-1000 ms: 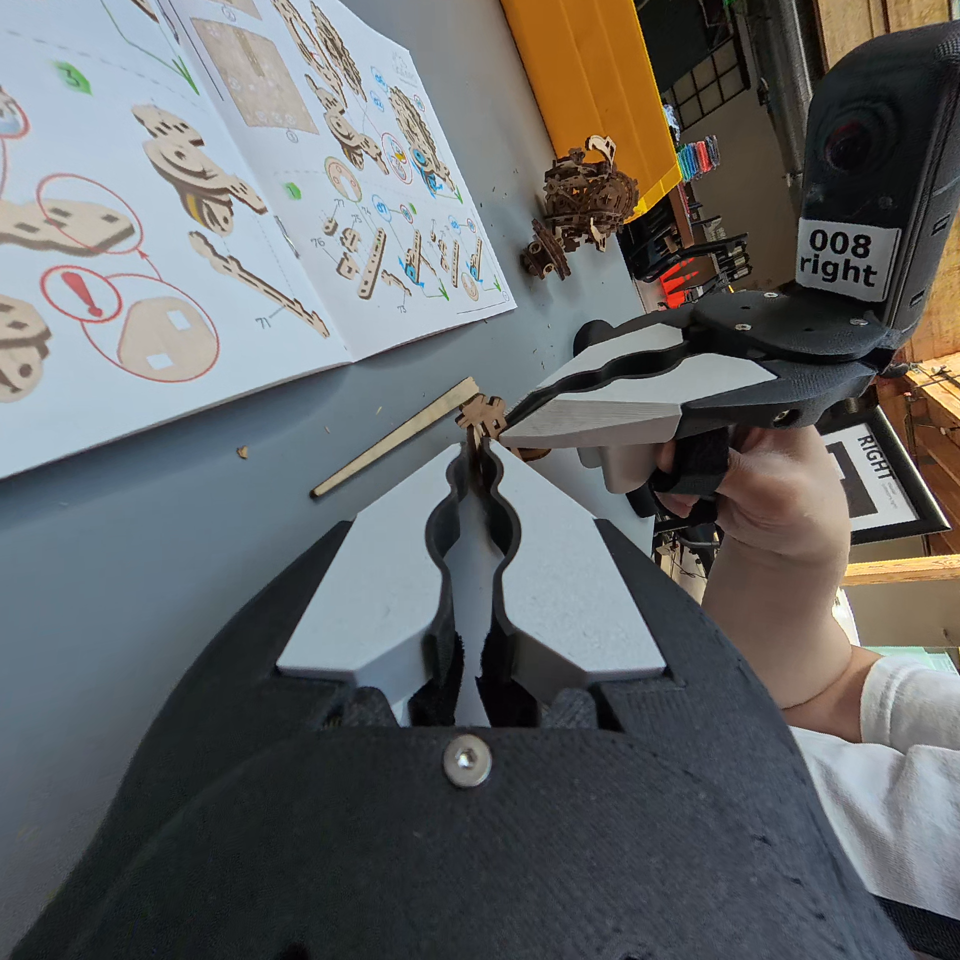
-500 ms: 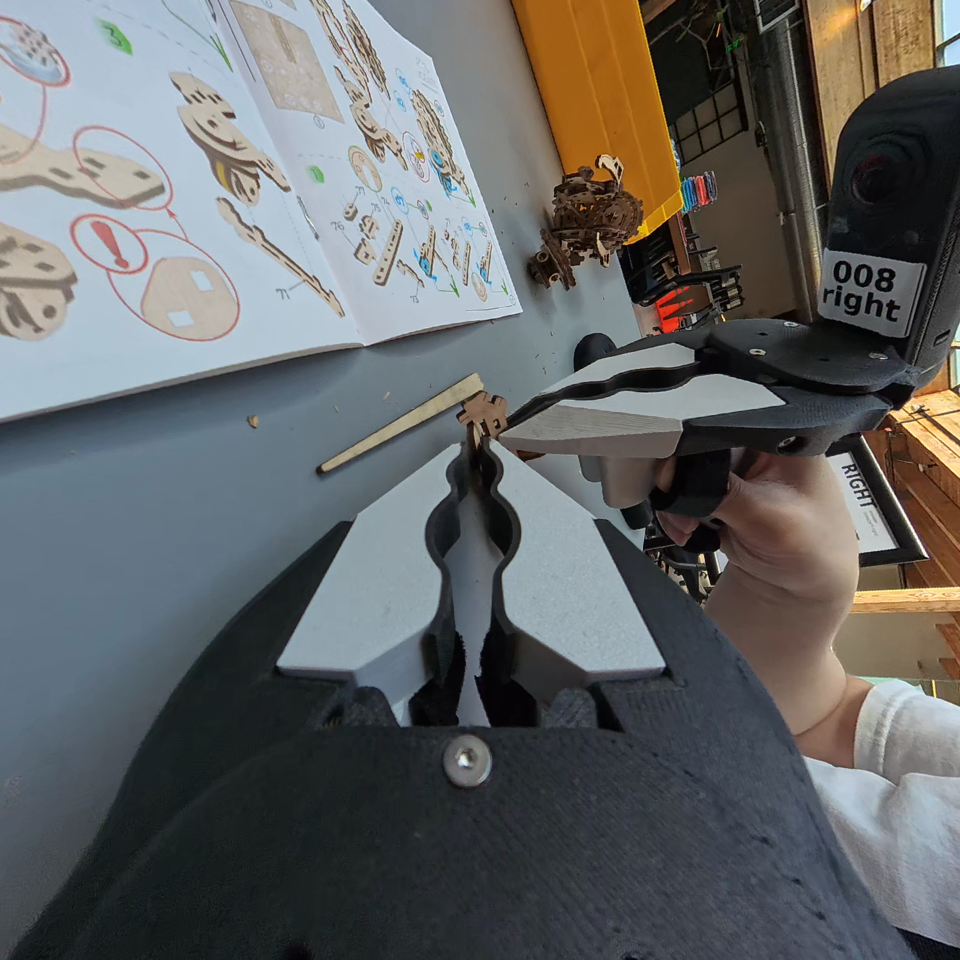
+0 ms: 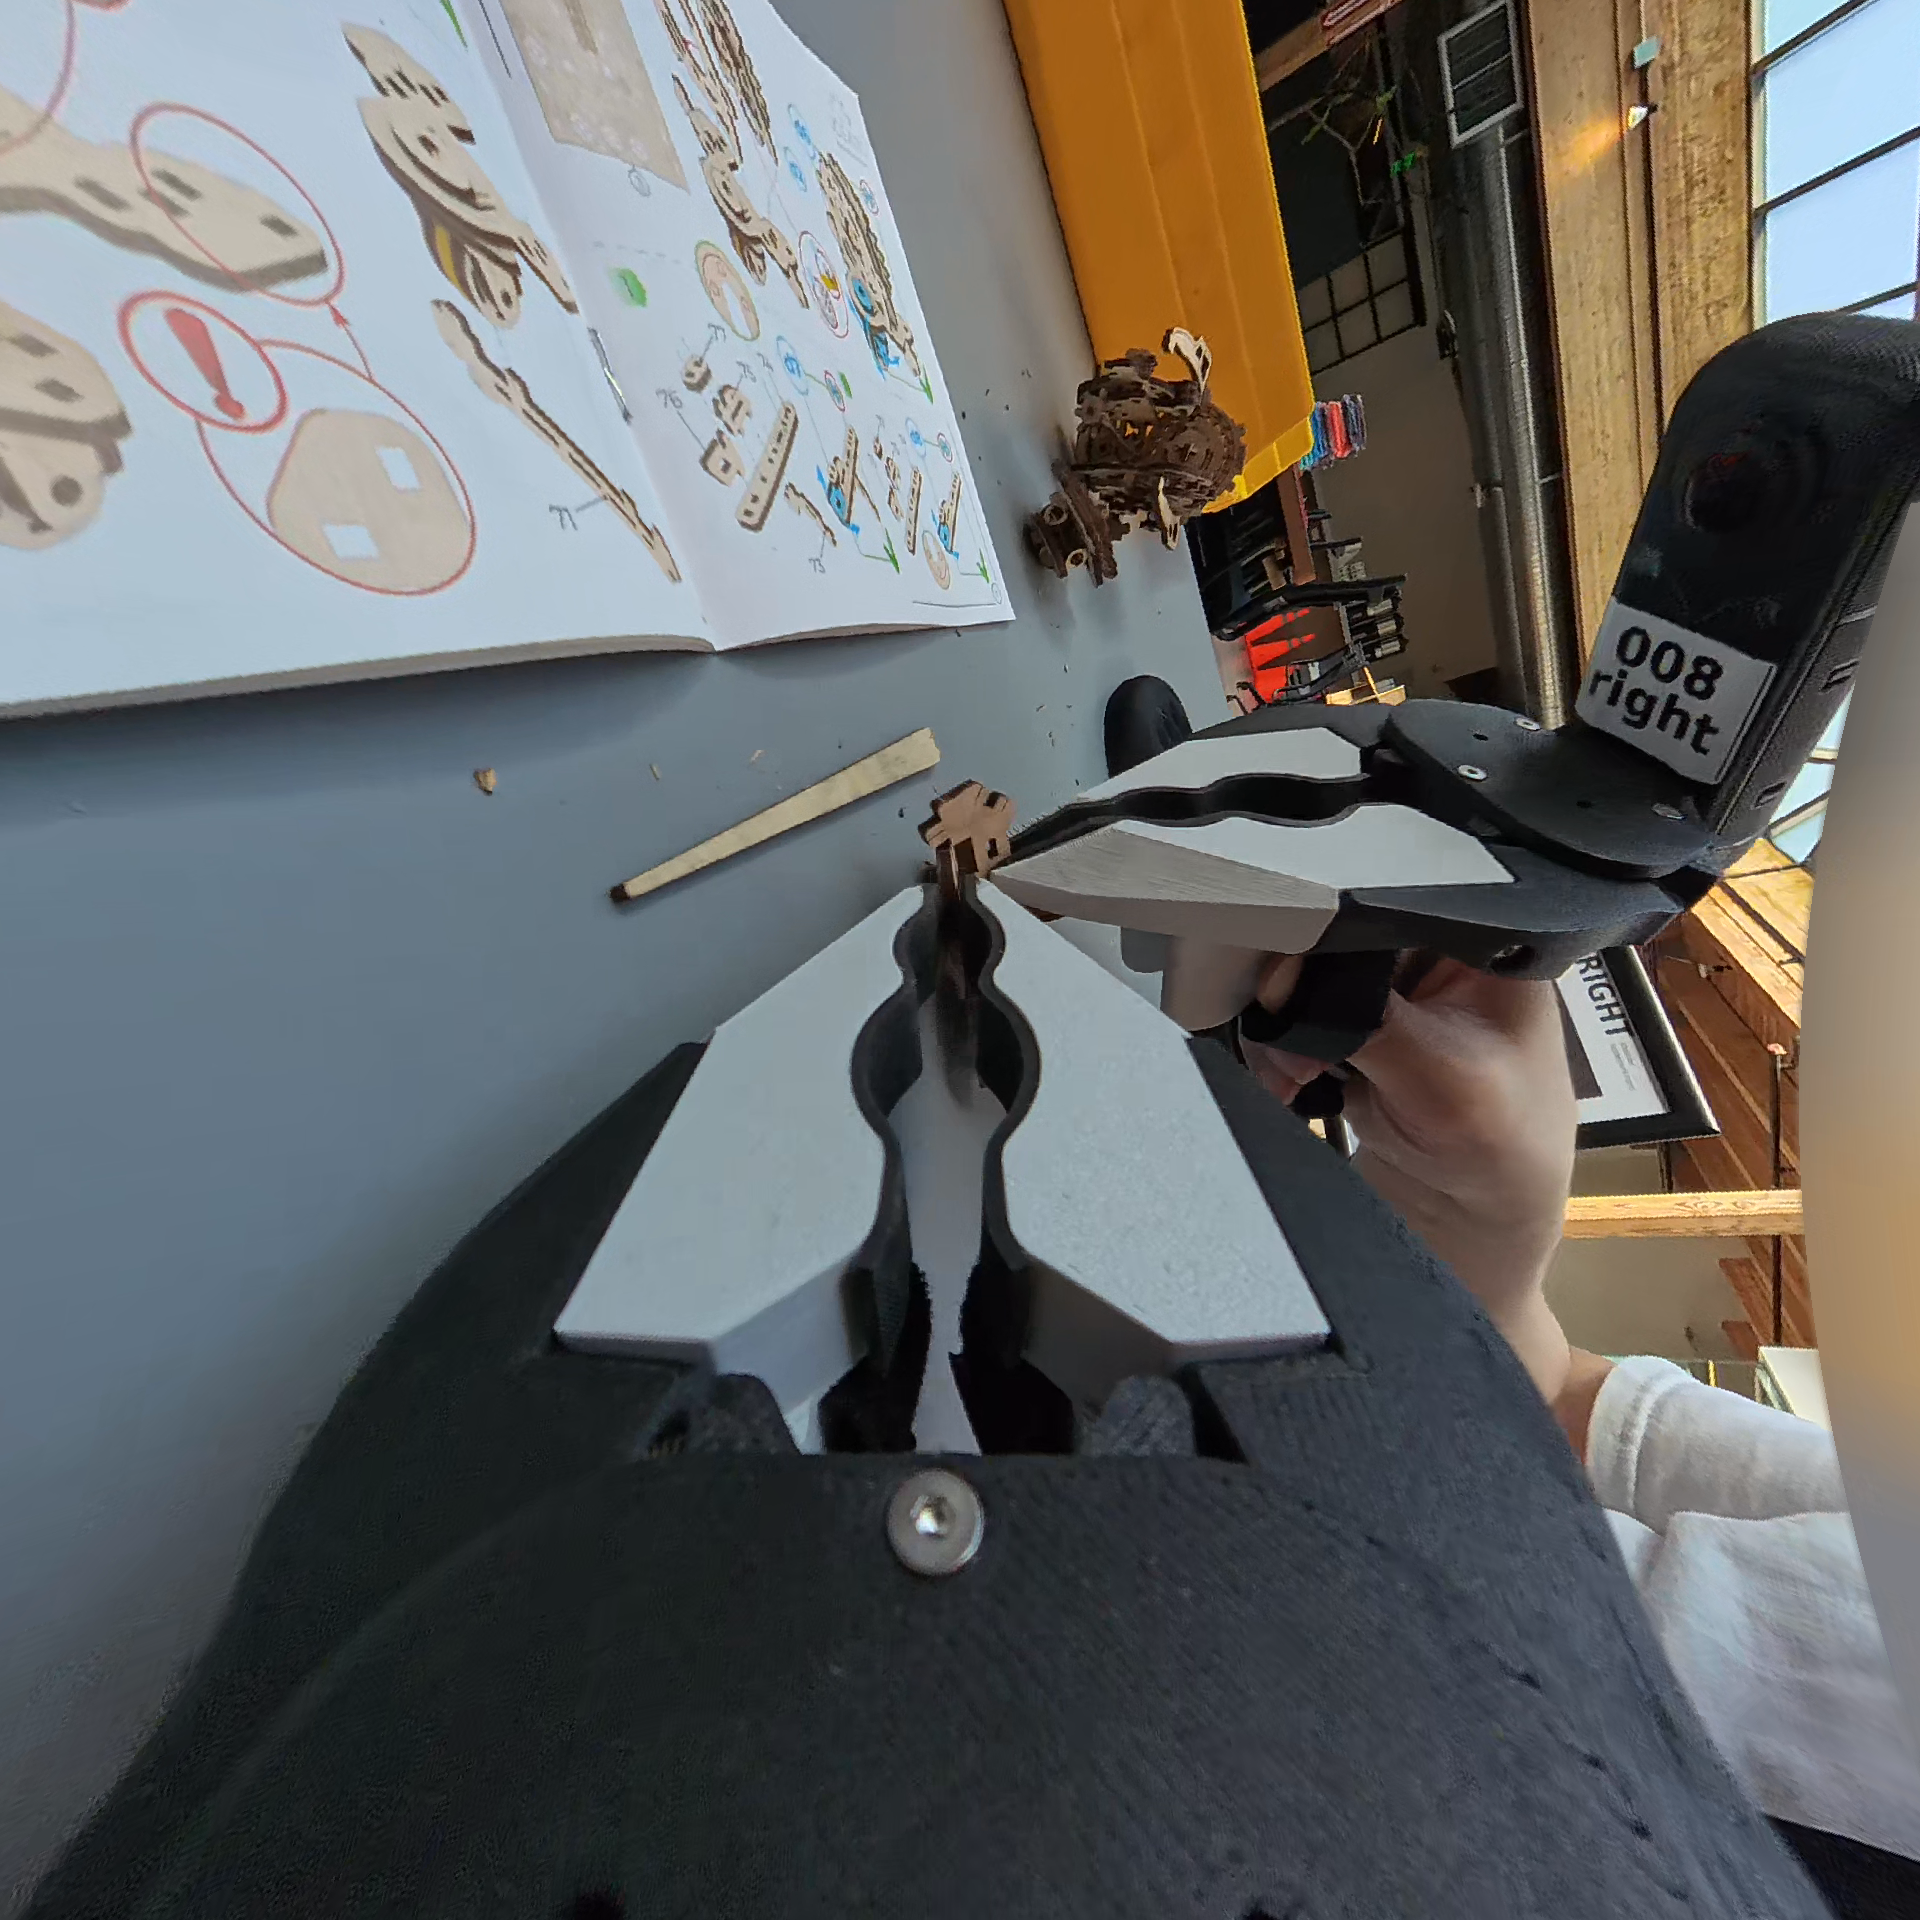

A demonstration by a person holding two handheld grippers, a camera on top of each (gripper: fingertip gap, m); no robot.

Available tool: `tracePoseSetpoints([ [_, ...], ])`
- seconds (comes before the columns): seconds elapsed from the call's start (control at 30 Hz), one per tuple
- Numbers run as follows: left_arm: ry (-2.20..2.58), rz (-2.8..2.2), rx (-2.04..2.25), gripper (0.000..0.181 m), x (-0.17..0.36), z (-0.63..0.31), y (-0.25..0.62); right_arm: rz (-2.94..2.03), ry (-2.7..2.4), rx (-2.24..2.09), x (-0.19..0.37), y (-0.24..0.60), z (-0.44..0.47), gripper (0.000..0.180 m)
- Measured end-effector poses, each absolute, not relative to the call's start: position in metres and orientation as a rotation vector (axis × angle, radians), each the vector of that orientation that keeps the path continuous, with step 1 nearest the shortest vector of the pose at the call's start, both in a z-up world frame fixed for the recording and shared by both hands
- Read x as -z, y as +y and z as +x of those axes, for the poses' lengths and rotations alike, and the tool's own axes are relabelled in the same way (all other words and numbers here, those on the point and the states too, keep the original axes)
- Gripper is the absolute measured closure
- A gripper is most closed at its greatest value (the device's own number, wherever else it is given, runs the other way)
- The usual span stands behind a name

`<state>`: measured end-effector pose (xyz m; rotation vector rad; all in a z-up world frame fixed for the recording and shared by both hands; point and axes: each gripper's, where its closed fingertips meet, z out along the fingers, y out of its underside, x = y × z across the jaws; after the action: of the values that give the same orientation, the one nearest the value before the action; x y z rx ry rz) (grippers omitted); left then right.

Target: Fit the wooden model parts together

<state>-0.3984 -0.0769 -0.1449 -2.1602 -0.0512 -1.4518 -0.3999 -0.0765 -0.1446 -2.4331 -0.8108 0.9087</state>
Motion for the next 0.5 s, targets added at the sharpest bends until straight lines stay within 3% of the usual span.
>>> tracePoseSetpoints([
  [0.5, 0.076, -2.147, 1.357, 0.18, 0.1411, -0.3932, -0.0803, -2.344, -0.791, -0.871, 0.1429, -0.0797, -0.3947, 0.177],
])
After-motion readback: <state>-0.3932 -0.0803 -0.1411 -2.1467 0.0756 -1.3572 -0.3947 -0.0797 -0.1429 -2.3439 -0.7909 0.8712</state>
